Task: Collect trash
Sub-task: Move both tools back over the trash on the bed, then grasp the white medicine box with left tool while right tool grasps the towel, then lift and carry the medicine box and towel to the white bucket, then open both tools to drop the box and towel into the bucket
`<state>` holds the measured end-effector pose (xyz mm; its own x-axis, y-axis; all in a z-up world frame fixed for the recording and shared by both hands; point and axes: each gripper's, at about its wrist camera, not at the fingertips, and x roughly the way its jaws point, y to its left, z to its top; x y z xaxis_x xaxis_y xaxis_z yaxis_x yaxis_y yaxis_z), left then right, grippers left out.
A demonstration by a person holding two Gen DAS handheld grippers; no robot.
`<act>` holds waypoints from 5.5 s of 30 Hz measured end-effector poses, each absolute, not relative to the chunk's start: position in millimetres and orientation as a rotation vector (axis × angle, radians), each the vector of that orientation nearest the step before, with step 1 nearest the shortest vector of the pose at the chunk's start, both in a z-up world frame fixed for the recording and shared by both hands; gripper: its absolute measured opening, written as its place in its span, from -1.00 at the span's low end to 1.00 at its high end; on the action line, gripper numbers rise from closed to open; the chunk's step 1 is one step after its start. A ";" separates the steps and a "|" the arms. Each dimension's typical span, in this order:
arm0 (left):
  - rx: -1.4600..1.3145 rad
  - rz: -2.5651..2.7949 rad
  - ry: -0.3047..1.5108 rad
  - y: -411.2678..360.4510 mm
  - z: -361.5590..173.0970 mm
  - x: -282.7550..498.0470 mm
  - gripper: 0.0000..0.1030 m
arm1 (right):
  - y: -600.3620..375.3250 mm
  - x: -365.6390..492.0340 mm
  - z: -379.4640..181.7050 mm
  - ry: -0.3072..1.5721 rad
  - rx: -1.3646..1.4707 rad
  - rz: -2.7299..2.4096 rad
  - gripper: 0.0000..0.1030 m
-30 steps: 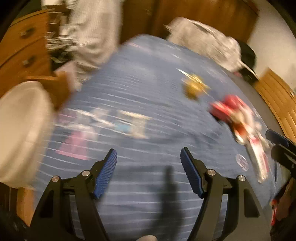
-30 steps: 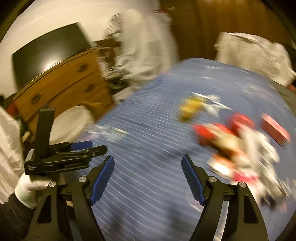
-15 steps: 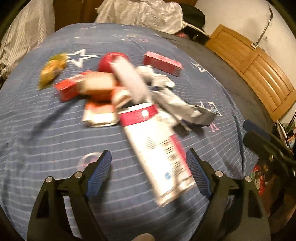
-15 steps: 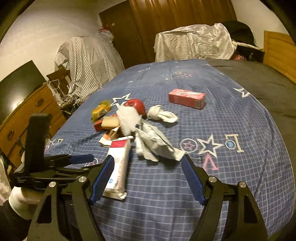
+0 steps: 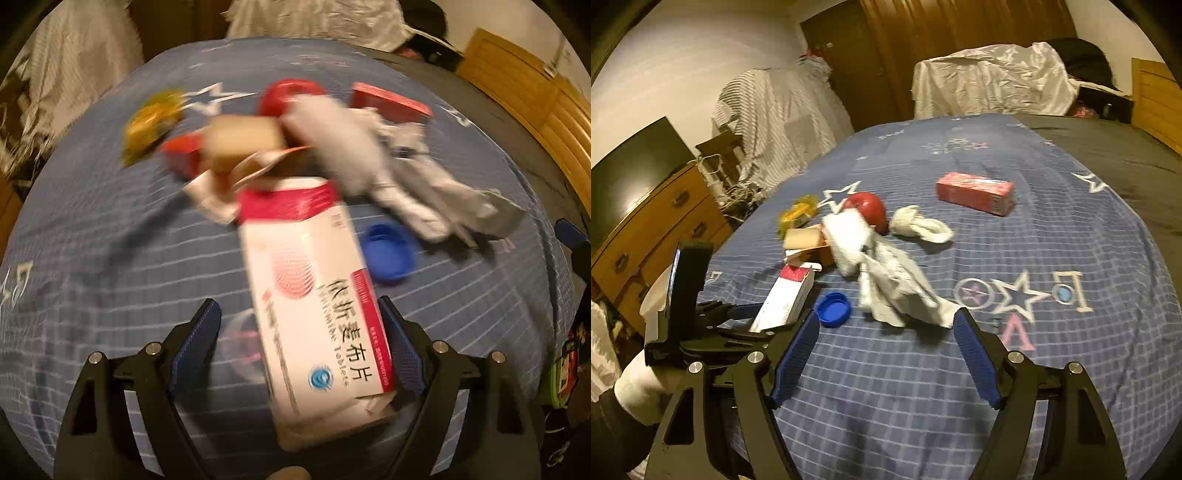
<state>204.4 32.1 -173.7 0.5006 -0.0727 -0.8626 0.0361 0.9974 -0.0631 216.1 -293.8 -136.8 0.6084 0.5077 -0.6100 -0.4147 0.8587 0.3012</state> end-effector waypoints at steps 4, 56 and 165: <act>-0.054 -0.047 1.052 62.2 -171.3 194.1 0.59 | -273.5 220.9 -138.9 0.753 0.117 0.576 0.47; -0.002 -0.069 0.954 52.3 -173.1 193.5 0.02 | -245.6 339.2 -147.0 0.723 -0.090 0.446 -0.28; -0.423 0.676 0.864 533.0 -87.0 19.0 0.05 | 493.9 168.7 -89.6 0.976 -0.507 1.160 -0.26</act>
